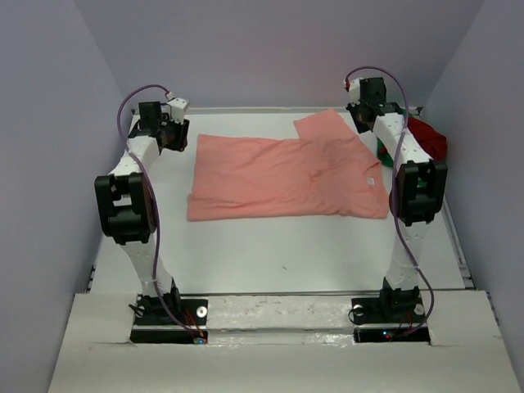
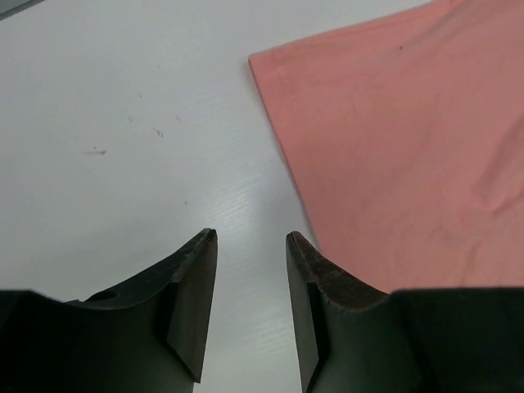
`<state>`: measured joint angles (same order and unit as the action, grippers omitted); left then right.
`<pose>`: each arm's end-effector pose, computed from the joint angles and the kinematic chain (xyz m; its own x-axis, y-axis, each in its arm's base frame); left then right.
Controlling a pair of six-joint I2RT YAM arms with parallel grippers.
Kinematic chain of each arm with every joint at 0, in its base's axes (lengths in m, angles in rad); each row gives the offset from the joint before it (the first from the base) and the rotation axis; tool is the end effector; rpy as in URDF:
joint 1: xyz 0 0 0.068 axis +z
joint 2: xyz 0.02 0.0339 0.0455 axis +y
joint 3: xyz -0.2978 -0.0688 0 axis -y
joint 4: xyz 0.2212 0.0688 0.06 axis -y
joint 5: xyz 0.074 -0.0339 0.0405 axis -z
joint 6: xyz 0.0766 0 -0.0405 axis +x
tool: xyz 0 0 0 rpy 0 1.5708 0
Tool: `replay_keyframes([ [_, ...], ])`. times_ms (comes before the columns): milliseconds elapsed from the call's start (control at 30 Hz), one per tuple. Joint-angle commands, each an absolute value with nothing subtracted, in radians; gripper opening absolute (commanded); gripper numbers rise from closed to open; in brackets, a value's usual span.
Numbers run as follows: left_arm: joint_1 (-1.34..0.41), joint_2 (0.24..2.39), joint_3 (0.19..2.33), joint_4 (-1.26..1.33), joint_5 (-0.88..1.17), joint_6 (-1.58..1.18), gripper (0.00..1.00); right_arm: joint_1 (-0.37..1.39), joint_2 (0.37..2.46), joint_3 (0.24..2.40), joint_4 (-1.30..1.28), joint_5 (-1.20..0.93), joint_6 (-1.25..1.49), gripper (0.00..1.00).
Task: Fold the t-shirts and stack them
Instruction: Grap the side of the flattened tshirt furthest away from the robot with both arms
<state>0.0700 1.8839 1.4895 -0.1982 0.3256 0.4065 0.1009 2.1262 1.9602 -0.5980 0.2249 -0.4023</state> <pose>0.4612 0.0078 0.2854 -0.4333 0.3452 -0.8325 0.4025 0.9006 0.1639 0.5116 0.0346 0.2863 -0.6576 -0.4502 -0.6040 -0.2124 0.8801 -0.4247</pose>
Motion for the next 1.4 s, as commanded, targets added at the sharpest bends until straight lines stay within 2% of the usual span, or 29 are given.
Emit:
replay_keyframes([
  [0, 0.069, 1.994, 1.641, -0.158, 0.437, 0.324, 0.45, 0.089, 2.181, 2.061, -0.63, 0.183, -0.356, 0.21],
  [267, 0.078, 2.201, 1.864, -0.173, 0.584, 0.178, 0.44, 0.049, 2.313, 2.256, -0.751, 0.019, -0.284, 0.2],
  [433, 0.077, 2.301, 1.989, -0.219, 0.623, 0.138, 0.44, 0.04, 2.401, 2.338, -0.798, 0.008, -0.282, 0.2],
  [700, 0.074, 2.345, 2.026, -0.226, 0.594, 0.103, 0.48, 0.021, 2.46, 2.405, -0.825, -0.032, -0.288, 0.16],
  [900, 0.074, 2.375, 2.037, -0.233, 0.508, 0.058, 0.45, 0.003, 2.5, 2.457, -0.847, -0.037, -0.29, 0.15],
  [1367, 0.06, 2.447, 2.1, -0.256, 0.457, 0.028, 0.45, 0.003, 2.556, 2.523, -0.864, -0.04, -0.307, 0.15],
])
